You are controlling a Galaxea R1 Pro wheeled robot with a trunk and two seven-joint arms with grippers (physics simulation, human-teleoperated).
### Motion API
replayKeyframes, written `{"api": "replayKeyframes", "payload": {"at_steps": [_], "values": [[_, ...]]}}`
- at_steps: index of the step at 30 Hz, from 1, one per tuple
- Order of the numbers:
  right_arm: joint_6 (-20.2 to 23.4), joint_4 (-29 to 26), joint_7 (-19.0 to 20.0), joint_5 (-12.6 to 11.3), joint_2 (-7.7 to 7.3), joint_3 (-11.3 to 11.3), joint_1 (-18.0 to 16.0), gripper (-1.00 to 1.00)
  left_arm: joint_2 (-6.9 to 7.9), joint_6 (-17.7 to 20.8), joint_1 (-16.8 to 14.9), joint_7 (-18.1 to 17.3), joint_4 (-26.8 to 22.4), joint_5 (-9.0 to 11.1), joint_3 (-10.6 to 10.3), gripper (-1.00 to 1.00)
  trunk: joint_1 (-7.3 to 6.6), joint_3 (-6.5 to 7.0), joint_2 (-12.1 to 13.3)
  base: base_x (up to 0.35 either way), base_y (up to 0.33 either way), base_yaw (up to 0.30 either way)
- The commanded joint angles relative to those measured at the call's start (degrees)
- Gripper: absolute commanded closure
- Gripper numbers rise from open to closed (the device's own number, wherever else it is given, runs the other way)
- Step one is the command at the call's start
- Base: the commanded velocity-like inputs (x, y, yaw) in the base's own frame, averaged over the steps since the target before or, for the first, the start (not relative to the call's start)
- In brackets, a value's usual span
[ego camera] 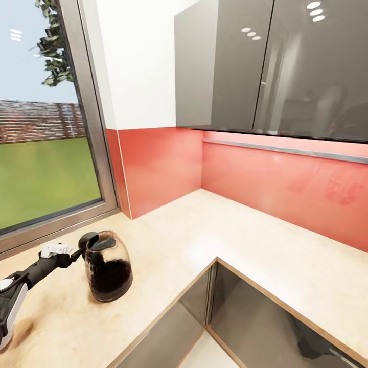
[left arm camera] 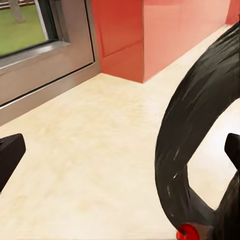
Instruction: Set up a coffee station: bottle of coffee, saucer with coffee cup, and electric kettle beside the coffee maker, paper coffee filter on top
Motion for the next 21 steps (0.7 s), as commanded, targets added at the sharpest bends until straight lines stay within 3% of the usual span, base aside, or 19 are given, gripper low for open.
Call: {"api": "replayKeyframes", "payload": {"at_steps": [1, 21], "values": [[-0.1, 0.0, 0.3, -0.6, -0.02, 0.4, 0.0, -1.0, -0.02, 0.1, -0.1, -0.3, 0.0, 0.0, 0.1, -1.0, 0.05, -0.12, -0.1, 0.223, 0.0, 0.0], [-0.1, 0.0, 0.3, -0.6, 0.0, 0.4, 0.0, -1.0, -0.1, 0.1, -0.1, -0.3, 0.1, 0.0, 0.0, -1.0, 0.05, -0.12, -0.1, 0.044, -0.002, 0.0]]}}
